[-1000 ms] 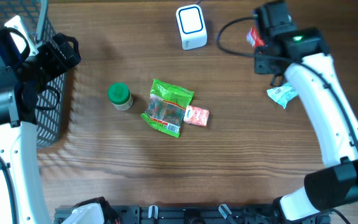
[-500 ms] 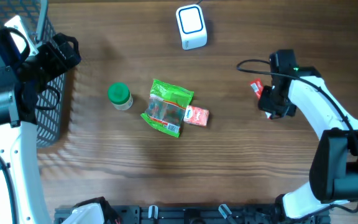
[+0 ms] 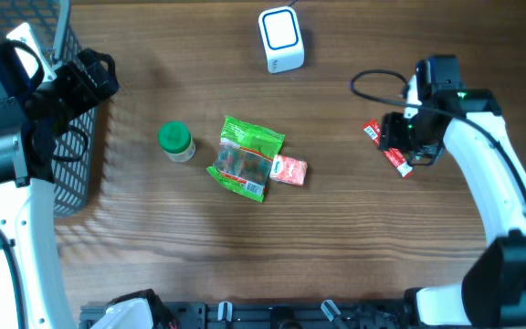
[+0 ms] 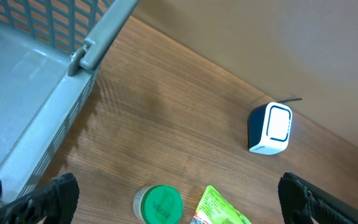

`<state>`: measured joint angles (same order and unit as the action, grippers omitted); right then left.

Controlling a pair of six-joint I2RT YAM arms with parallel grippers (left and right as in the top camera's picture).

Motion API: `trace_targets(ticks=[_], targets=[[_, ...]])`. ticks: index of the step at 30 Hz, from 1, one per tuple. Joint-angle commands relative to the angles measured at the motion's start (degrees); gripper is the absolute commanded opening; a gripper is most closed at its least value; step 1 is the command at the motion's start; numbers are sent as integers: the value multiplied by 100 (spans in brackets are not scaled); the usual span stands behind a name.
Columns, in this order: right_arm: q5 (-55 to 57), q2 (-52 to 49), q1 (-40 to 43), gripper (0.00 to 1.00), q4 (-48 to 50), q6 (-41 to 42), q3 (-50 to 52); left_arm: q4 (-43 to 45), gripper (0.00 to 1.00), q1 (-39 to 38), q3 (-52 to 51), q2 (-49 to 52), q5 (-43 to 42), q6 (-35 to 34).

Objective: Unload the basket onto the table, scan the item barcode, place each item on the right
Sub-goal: 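Grasp the pink Kleenex packet mid-table with the right gripper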

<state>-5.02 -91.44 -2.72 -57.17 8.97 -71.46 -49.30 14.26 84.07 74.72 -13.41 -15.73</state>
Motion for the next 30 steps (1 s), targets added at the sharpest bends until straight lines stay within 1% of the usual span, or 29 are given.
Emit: trace_targets(ticks=[1, 5, 8, 9, 10, 11, 12, 13, 14, 15, 16, 17, 18, 20, 25, 30], targets=[[-1298, 79, -675, 63, 35, -994, -35, 13, 100, 26, 48, 7, -26, -11], [-1300, 79, -1495, 63, 605, -1541, 232, 13, 100, 26, 48, 7, -26, -11], [-935, 76, -1991, 66, 1169, -1668, 485, 13, 100, 26, 48, 7, -26, -11], [-708, 68, -2103, 70, 1314, -1641, 553, 13, 100, 26, 48, 7, -26, -11], [-664, 52, -2151, 79, 1429, -1644, 599, 13, 100, 26, 48, 7, -26, -11], [-717, 35, -2166, 96, 1574, -1633, 660, 13, 100, 26, 48, 7, -26, -11], [-796, 9, -2166, 100, 1655, -1635, 693, 13, 100, 26, 48, 7, -26, -11], [-929, -44, -2166, 100, 1794, -1655, 769, 13, 100, 26, 48, 7, -26, -11], [-922, -111, -2166, 100, 1860, -1652, 826, 13, 100, 26, 48, 7, -26, -11], [-922, -216, -2166, 87, 1895, -1700, 868, 13, 100, 26, 48, 7, -26, -11], [-922, -302, -2166, 81, 1930, -1718, 894, 13, 100, 26, 48, 7, -26, -11], [-922, -420, -2166, 67, 1963, -1718, 901, 13, 100, 26, 48, 7, -26, -11], [-927, -590, -2166, 60, 2024, -1714, 901, 13, 100, 26, 48, 7, -26, -11], [-990, -807, -2166, 60, 2144, -1718, 903, 13, 100, 26, 48, 7, -26, -11], [-1574, -1346, -2166, 59, 2505, -1716, 903, 13, 100, 26, 48, 7, -26, -11], [-1567, -1703, -2166, 59, 2647, -1788, 903, 13, 100, 26, 48, 7, -26, -11]])
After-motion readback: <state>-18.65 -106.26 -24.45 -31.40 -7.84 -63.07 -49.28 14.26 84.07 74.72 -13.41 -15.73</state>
